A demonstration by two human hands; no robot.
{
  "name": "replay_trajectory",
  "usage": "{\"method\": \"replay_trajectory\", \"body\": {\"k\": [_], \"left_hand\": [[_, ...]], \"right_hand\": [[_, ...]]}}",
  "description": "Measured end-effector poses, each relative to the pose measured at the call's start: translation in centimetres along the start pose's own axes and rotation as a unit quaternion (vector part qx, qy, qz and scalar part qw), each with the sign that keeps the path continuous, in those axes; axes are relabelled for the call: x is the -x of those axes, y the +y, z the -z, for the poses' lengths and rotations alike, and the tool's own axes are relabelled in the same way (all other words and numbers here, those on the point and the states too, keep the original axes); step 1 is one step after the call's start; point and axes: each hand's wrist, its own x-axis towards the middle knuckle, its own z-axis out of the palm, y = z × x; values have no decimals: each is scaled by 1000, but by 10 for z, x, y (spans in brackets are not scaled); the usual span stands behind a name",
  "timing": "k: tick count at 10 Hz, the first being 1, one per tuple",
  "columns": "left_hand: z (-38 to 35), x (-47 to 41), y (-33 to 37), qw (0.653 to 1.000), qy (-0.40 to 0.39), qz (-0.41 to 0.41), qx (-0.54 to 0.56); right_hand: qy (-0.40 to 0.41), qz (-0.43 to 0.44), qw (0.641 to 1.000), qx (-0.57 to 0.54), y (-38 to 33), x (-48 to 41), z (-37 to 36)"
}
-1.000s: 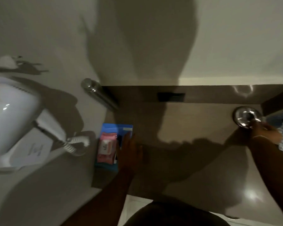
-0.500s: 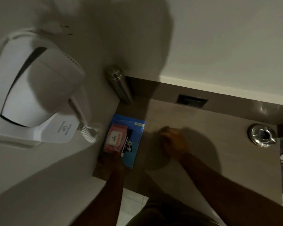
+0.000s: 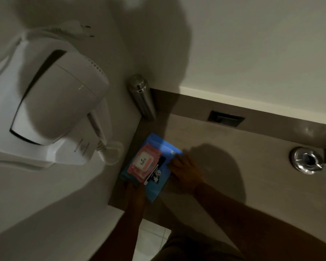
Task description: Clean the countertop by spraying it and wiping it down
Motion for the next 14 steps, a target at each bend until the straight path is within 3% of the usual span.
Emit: {"method": "replay_trajectory", "body": {"k": [2, 3, 5, 8, 10, 12, 14], "left_hand": [[-49, 9, 30, 996, -46, -65, -30], [-90, 10, 48, 983, -79, -125, -111], [-162, 35, 94, 953, -128, -219, -164], [-227, 47, 137, 920, -210, -286, -170], [-240, 36, 147, 900, -207, -342, -175], [-220, 35, 140, 893, -218, -326, -220], [-186, 42, 105, 785, -58, -451, -421]], "right_hand": [[31, -112, 993, -8, 25, 69, -20], [20, -194, 981, -22, 41, 100, -27], [49, -277, 958, -60, 78, 144, -31], [83, -339, 932, -103, 138, 151, -22], [109, -344, 928, -98, 159, 133, -24], [114, -356, 922, -97, 155, 130, -21], [128, -396, 905, -85, 138, 132, -15]]}}
